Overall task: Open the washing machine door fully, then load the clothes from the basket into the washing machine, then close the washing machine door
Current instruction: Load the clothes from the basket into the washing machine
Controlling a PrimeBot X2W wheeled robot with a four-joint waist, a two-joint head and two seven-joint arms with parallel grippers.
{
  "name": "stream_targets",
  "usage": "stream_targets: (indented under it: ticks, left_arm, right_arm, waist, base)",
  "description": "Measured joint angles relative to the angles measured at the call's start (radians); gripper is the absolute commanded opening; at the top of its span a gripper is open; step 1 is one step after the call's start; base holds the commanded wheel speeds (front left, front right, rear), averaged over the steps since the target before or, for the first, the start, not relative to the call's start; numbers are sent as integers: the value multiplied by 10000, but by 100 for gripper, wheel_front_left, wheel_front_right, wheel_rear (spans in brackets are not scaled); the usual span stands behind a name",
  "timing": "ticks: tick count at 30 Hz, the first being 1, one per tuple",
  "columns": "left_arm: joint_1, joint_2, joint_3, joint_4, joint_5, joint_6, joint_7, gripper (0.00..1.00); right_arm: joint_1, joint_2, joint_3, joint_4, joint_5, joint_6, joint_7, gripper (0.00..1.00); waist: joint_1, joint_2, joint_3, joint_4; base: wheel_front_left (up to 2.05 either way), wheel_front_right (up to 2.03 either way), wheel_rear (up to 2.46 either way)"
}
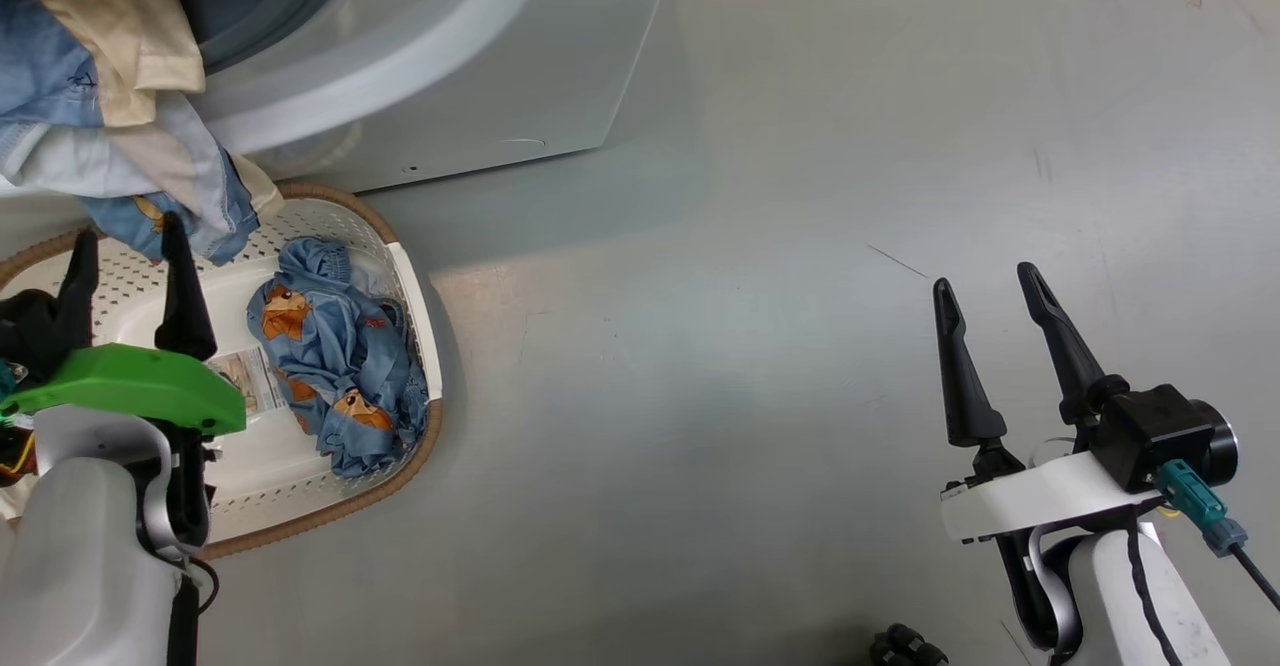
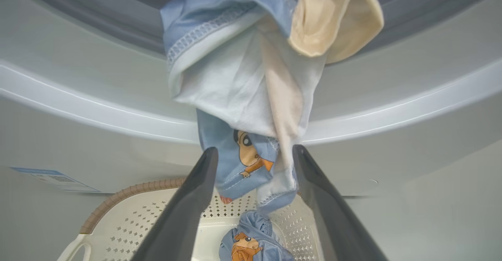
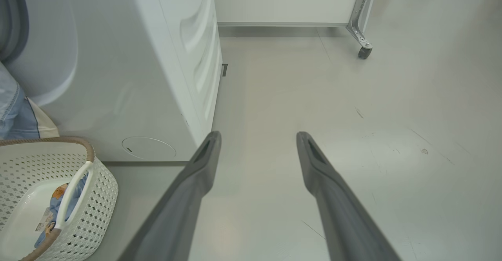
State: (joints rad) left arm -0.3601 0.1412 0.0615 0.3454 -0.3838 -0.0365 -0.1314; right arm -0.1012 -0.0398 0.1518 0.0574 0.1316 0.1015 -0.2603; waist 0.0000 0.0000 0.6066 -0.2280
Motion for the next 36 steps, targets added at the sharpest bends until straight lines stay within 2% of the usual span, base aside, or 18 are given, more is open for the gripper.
stream_targets:
  ticks: [4,12,27,28,29,30,31,32,36]
  left_arm:
    - [-303,4,50,353,-132,0,-4,100]
    - [-959,-272,6,805,-491,-337,-27,100]
    - [-1854,27,-4,1720,-493,-458,-282,100]
    - [-1934,27,-12,1772,-493,-491,-297,91]
    - [-2008,29,-15,1825,-493,-512,-339,78]
    - [-2073,27,-19,1881,-493,-514,-389,50]
    - [-2131,25,-13,1912,-493,-522,-470,31]
    - [-2182,25,-13,1919,-493,-523,-523,0]
    - [-2325,23,-75,1985,-485,-596,-642,0]
  right_arm:
    - [-75,0,0,-21,-10,2,0,100]
    - [-138,0,36,-31,-31,2,0,100]
    - [-140,0,90,-31,-96,4,0,100]
    - [-140,2,94,-29,-96,4,0,100]
    - [-141,2,98,-29,-96,4,0,100]
    - [-141,0,98,-29,-96,4,0,100]
    - [-141,2,102,-29,-96,4,0,100]
    - [-142,2,102,-31,-96,4,0,100]
    - [-143,2,98,-35,-96,2,0,100]
  waist:
    - [0,0,64,-11]
    - [0,0,179,-31]
    - [0,0,321,-157]
    - [0,0,328,-168]
    - [0,0,335,-179]
    - [0,0,341,-189]
    - [0,0,346,-199]
    - [0,0,350,-209]
    - [0,0,362,-229]
  base:
    - [0,0,0]
    - [0,0,0]
    - [0,0,0]
    - [0,0,0]
    - [0,0,0]
    - [0,0,0]
    - [0,0,0]
    - [0,0,0]
    - [0,0,0]
